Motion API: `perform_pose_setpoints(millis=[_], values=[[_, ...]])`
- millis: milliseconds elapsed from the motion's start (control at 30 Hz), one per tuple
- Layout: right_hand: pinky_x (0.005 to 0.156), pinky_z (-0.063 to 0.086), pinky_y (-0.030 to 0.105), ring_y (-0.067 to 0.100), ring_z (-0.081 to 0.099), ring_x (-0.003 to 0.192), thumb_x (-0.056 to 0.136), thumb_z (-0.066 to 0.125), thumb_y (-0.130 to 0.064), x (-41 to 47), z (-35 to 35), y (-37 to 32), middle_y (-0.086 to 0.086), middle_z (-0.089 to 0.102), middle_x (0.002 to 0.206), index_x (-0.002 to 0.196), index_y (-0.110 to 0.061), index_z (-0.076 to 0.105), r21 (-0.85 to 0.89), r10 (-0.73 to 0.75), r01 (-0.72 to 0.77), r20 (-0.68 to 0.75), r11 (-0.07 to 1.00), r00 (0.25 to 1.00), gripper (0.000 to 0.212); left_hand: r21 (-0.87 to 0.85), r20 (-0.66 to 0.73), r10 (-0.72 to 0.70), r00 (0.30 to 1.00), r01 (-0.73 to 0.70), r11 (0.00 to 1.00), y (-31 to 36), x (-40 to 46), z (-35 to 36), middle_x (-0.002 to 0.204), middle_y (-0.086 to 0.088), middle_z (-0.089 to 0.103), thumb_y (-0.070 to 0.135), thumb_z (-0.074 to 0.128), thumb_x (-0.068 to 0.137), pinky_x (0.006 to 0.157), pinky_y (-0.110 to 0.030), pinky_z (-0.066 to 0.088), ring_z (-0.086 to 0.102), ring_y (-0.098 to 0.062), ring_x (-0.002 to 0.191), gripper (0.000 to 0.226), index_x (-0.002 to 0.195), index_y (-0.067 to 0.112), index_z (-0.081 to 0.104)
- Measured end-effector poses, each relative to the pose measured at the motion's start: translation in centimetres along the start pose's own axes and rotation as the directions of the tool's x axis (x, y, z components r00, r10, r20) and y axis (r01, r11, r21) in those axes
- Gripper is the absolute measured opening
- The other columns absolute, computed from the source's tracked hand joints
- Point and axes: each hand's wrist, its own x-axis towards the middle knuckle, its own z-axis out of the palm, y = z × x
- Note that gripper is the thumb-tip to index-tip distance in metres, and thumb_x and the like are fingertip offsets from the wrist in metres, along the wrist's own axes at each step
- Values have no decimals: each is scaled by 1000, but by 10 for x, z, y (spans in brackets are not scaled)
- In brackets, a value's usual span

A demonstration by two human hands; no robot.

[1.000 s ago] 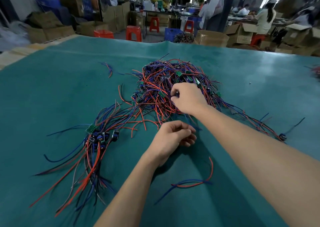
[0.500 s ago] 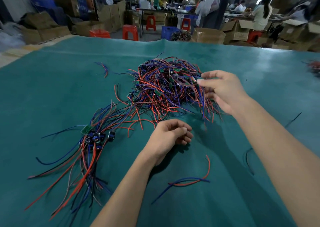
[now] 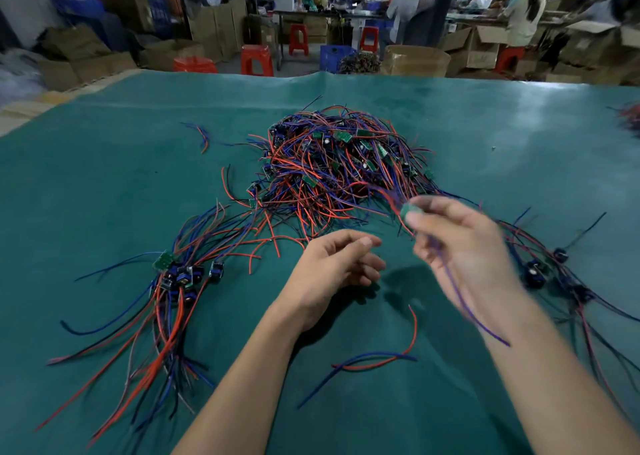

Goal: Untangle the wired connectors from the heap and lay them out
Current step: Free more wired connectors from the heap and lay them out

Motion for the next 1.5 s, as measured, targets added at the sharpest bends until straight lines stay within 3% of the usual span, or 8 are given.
perform_pose_setpoints(millis=[200,400,633,833,967,1133,1300,1500], values=[[52,42,20,10,49,48,69,79,4,-14,6,47,-4,64,68,86,-26,67,-628,-287,308,138,714,948,36,-21,58,21,998,-20,1000,1,-4,-1,86,-16,64,27,66,87,71,-24,52,59,-19,76,16,84,13,72],[38,42,26,20,57,45,74,80,-9,-12,2,38,5,66,75,78,-19,68,-279,-30,48,66,959,997,16,-60,34,1,999,1,998,0,-1,-4,78,-6,69,11,53,100,62,-22,52,65,-16,64,16,92,12,66],[36,30,19,15,47,40,93,72,-21,-9,2,40,4,64,66,86,-22,79,-245,82,-70,40,967,996,10,-145,185,-3,983,31,989,0,-3,-5,77,-10,61,17,56,94,50,-17,34,40,-10,51,13,96,7,65],[39,32,19,8,47,46,64,82,-21,-5,-4,32,4,66,66,77,-15,79,32,212,-217,114,976,971,14,-62,234,-2,972,17,998,-4,-3,-7,70,-10,56,21,60,93,47,-17,25,30,-8,50,18,86,5,63],[43,37,20,11,51,51,79,78,-12,-3,-6,35,3,64,68,74,-17,77,33,109,-111,65,993,992,7,-20,223,-11,975,16,1000,-5,-2,-8,64,2,55,19,59,92,50,-16,27,33,-6,50,19,84,13,76],[42,41,22,12,54,50,88,76,-7,1,-12,40,3,68,66,74,-13,71,-241,-134,119,-44,963,990,16,7,163,-44,986,43,999,-8,1,-9,54,1,45,25,63,89,49,-22,20,27,-9,47,26,96,2,75],[40,44,20,13,66,52,83,77,-18,6,-21,35,1,74,69,72,-25,75,-421,-326,247,-126,873,937,13,27,221,-31,975,25,999,-10,2,-11,53,3,41,25,65,92,43,-14,25,29,-5,44,20,89,9,76],[44,46,18,7,67,55,88,74,-5,18,-47,24,-7,72,64,73,-23,71,-417,-427,268,-351,868,833,24,105,247,-35,968,9,994,-9,2,-9,52,3,42,26,62,92,53,-32,12,23,-11,49,21,91,10,76]])
